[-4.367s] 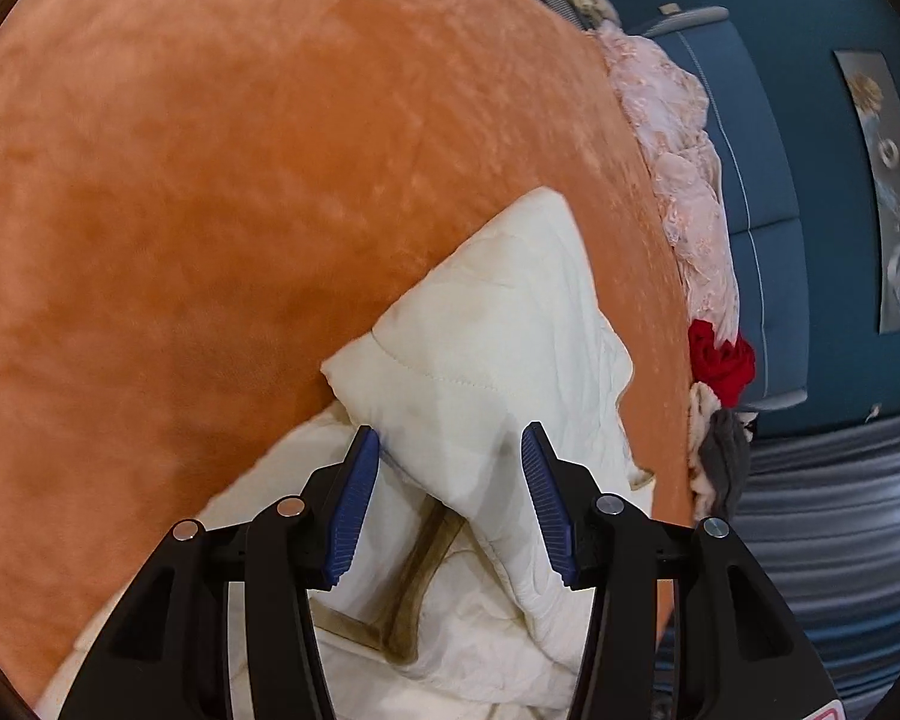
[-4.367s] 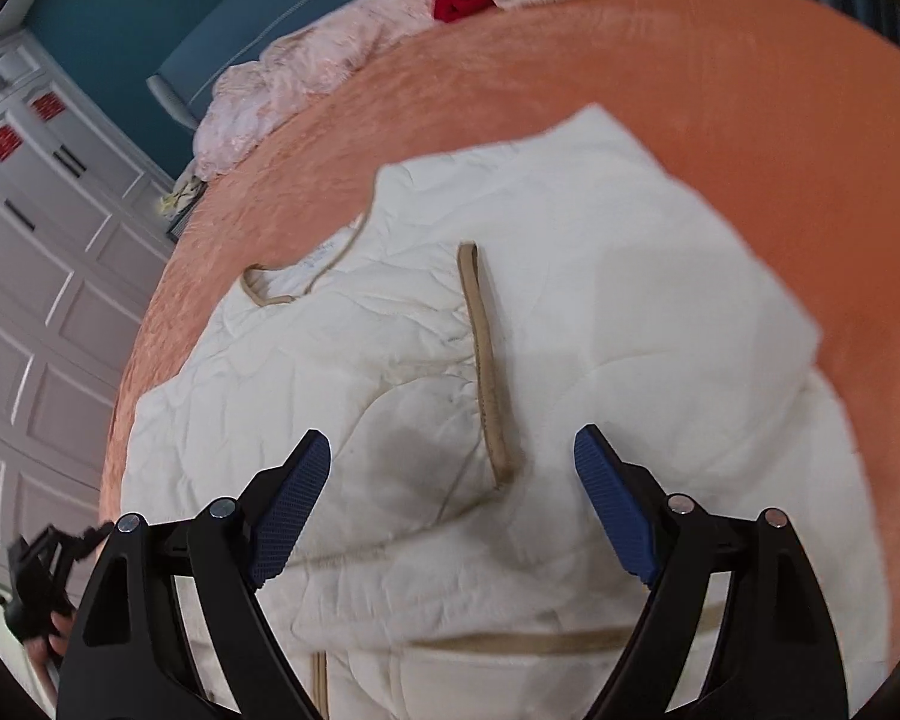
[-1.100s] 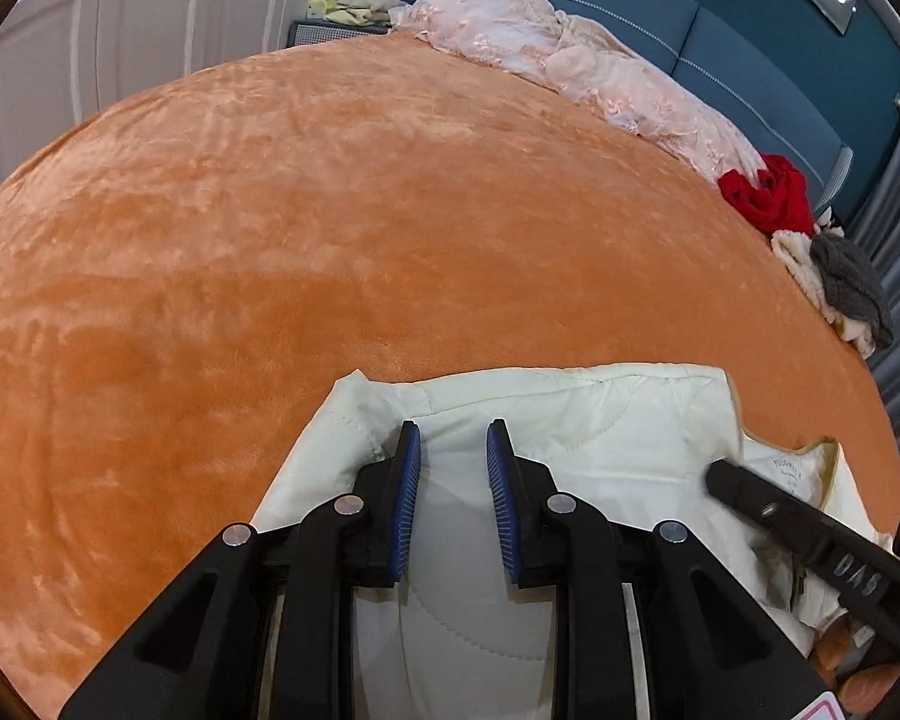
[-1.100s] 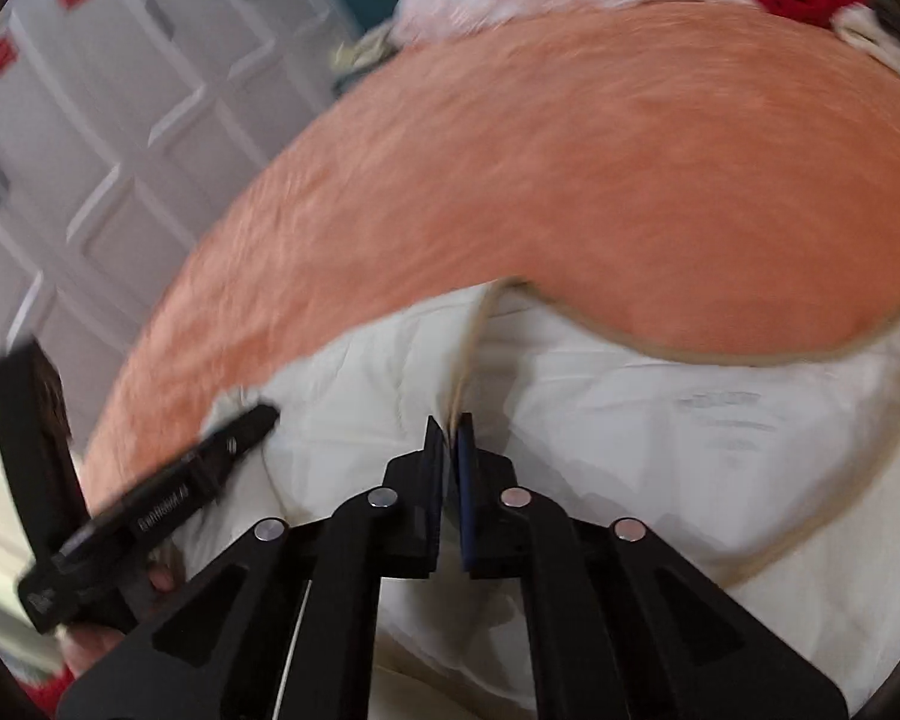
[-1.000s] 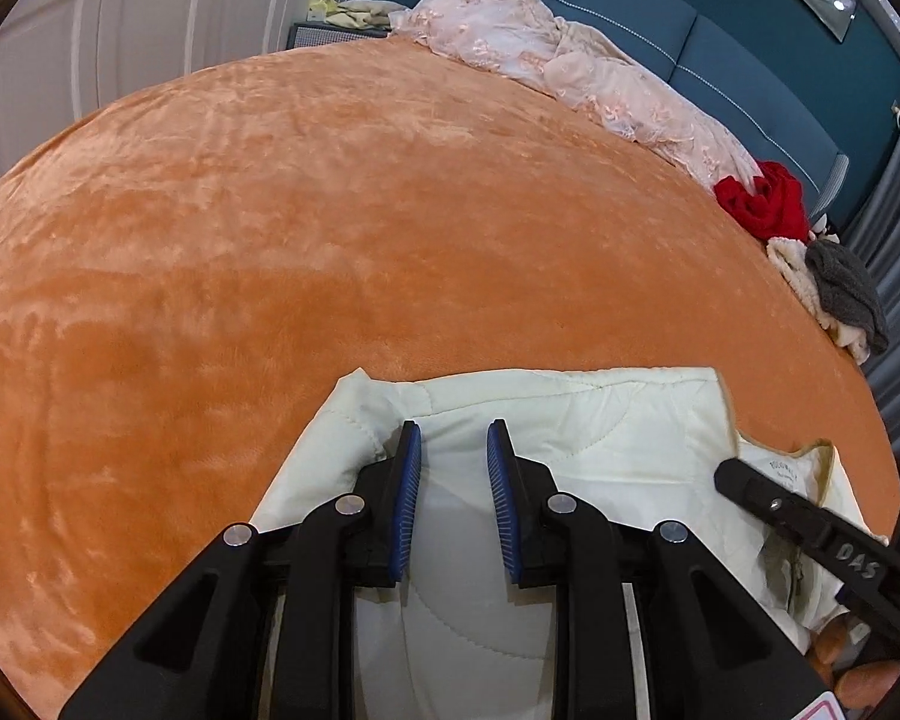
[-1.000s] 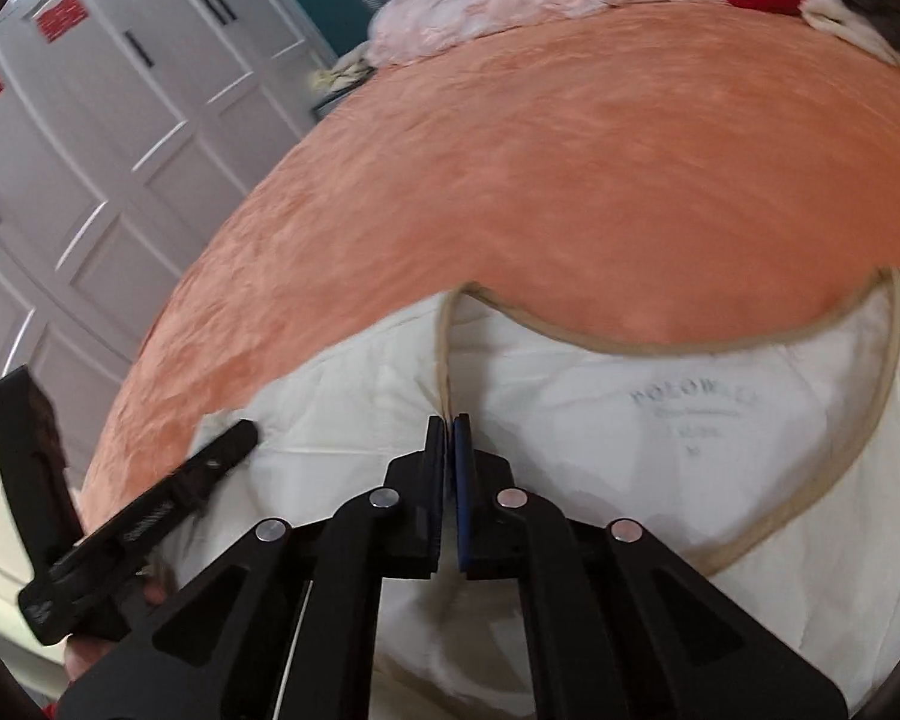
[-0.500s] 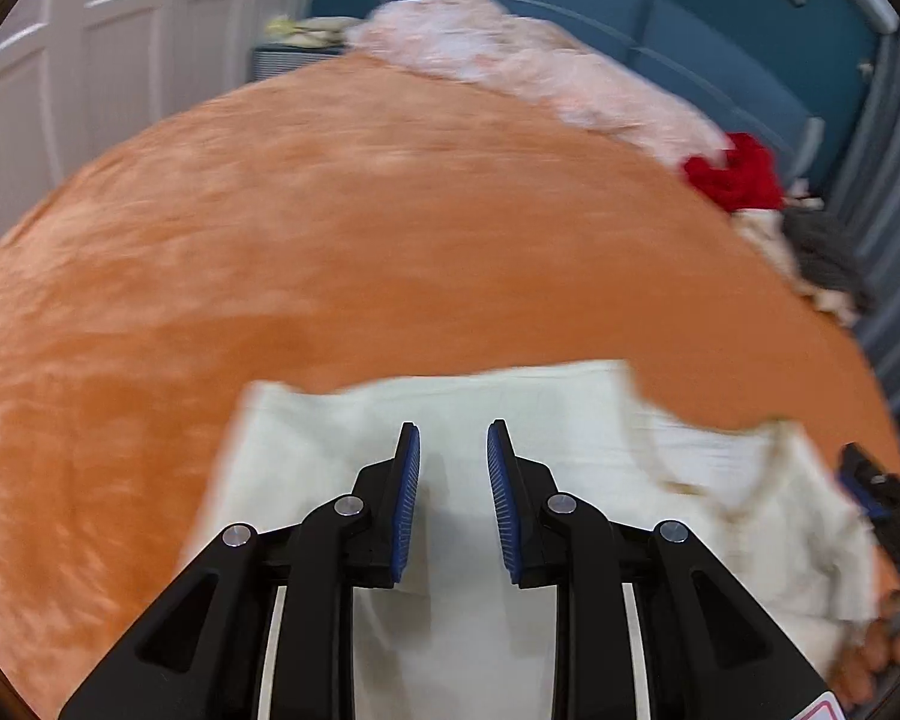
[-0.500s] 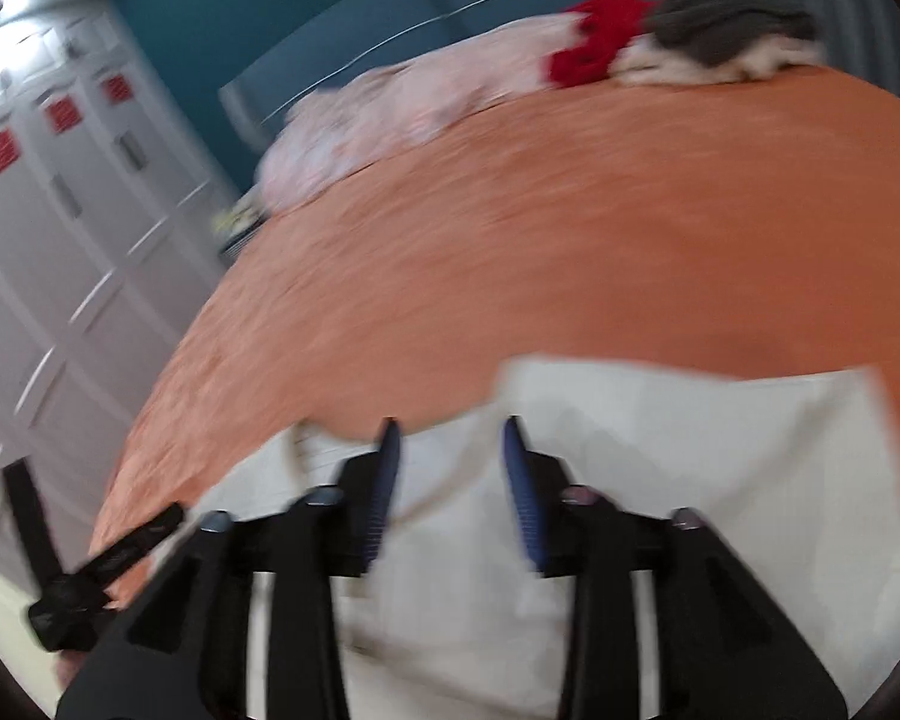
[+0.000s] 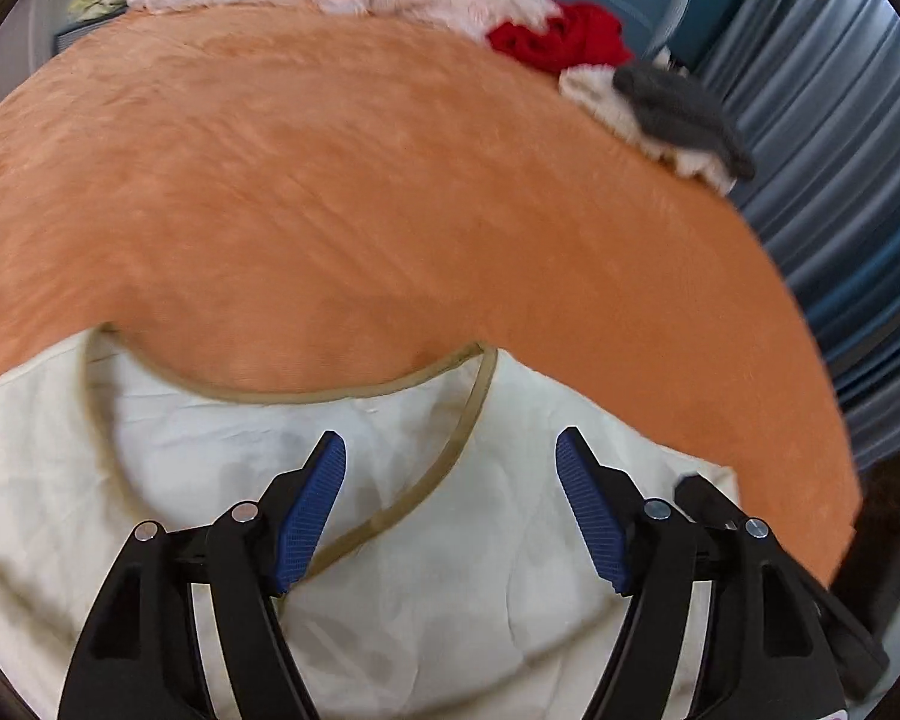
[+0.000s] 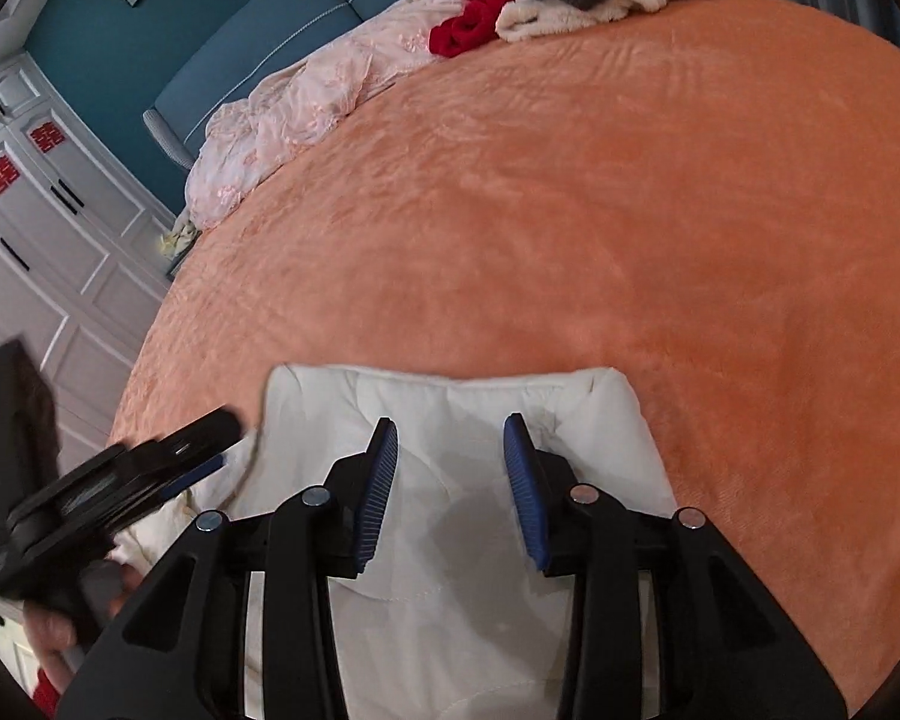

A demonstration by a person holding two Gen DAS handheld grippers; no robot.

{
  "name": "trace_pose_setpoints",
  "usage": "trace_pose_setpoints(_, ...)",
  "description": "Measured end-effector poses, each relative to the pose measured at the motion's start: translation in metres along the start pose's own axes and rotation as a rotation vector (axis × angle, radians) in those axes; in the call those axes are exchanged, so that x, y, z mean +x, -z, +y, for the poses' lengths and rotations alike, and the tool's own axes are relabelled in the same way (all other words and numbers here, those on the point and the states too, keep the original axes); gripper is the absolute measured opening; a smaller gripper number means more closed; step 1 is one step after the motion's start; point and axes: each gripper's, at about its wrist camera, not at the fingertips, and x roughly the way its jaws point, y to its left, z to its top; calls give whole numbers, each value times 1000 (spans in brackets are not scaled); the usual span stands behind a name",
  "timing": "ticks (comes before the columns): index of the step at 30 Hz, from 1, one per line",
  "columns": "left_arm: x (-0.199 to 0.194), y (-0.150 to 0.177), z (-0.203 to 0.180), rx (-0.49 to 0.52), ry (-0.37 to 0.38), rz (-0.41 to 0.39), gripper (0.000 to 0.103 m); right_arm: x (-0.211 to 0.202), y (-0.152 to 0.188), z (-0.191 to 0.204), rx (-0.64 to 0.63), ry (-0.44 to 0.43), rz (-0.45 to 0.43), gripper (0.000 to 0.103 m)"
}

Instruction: Fold large clothes

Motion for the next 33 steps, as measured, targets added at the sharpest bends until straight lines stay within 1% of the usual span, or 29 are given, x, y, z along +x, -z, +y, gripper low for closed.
trace_pose_setpoints(1, 10, -1, -2, 1, -14, 22, 68, 2, 1, -1, -1, -2, 3, 36)
trace_pose_setpoints(2, 16, -1, -4, 2, -22, 33, 59, 4, 2, -2, -4, -4, 5, 36)
trace_pose_setpoints(3, 22, -1, -6, 9, -17, 42, 36, 6, 3, -2, -6, -6, 5, 36)
trace_pose_setpoints(4, 24, 0, -7, 18, -4, 48, 21, 8, 4, -3, -5, -10, 2, 36)
trace_pose_setpoints(5, 27, 1, -9, 35, 11, 56, 2, 7, 4, -3, -5, -12, -1, 36)
trace_pose_setpoints(6, 26, 2, -10, 53, -4, 48, 2, 7, 3, -3, -5, -13, -4, 35)
trace_pose_setpoints(8, 21, 4, -15, 102, -40, 0, 1, 6, 3, -4, -7, -10, -14, 35)
trace_pose_setpoints(9, 19, 5, -16, 110, -48, -18, 1, 6, 4, -4, -10, -1, -18, 34)
trace_pose_setpoints(11, 19, 7, -13, 103, -58, -35, 1, 9, 5, -3, -19, 26, -18, 32)
trace_pose_setpoints(12, 21, 8, -12, 94, -59, -37, 2, 12, 7, -3, -25, 52, -14, 28)
trace_pose_setpoints(13, 25, 10, -9, 78, -61, -36, 3, 13, 9, -2, -29, 65, -15, 26)
trace_pose_setpoints(15, 31, 13, -4, 54, -61, -33, 5, 18, 11, 2, -60, 103, -10, 26)
trace_pose_setpoints(17, 30, 11, -6, 52, -68, -38, 7, 22, 9, 9, -99, 145, 6, 26)
trace_pose_setpoints(18, 25, 11, -7, 57, -79, -47, 11, 23, 8, 11, -115, 162, 14, 27)
trace_pose_setpoints(20, 6, 12, -7, 65, -119, -79, 11, 18, 5, 20, -143, 197, 17, 27)
trace_pose_setpoints(21, -8, 14, -4, 74, -118, -93, 12, 12, 5, 26, -162, 209, 8, 30)
trace_pose_setpoints(22, -18, 16, 0, 87, -107, -101, 13, 4, 6, 33, -183, 198, -10, 30)
trace_pose_setpoints(23, -29, 18, 6, 103, -106, -110, 18, -7, 9, 44, -206, 155, -34, 30)
trace_pose_setpoints(24, -40, 21, 13, 118, -126, -117, 23, -14, 12, 52, -222, 124, -42, 30)
trace_pose_setpoints(25, -53, 26, 26, 137, -153, -125, 23, -18, 16, 66, -245, 77, -32, 30)
trace_pose_setpoints(27, -62, 32, 43, 149, -170, -109, 23, -13, 23, 89, -283, -1, 26, 29)
trace_pose_setpoints(29, -66, 38, 64, 150, -192, -88, 23, -1, 34, 113, -329, -76, 85, 24)
trace_pose_setpoints(30, -66, 40, 71, 155, -193, -74, 13, 7, 40, 125, -358, -95, 116, 18)
trace_pose_setpoints(31, -62, 43, 77, 159, -201, -52, 9, 17, 45, 134, -387, -103, 147, 15)
trace_pose_setpoints(32, -58, 45, 83, 162, -196, -34, 3, 30, 52, 142, -416, -109, 191, 14)
trace_pose_setpoints(33, -55, 47, 85, 163, -192, -25, 1, 41, 56, 146, -429, -105, 232, 13)
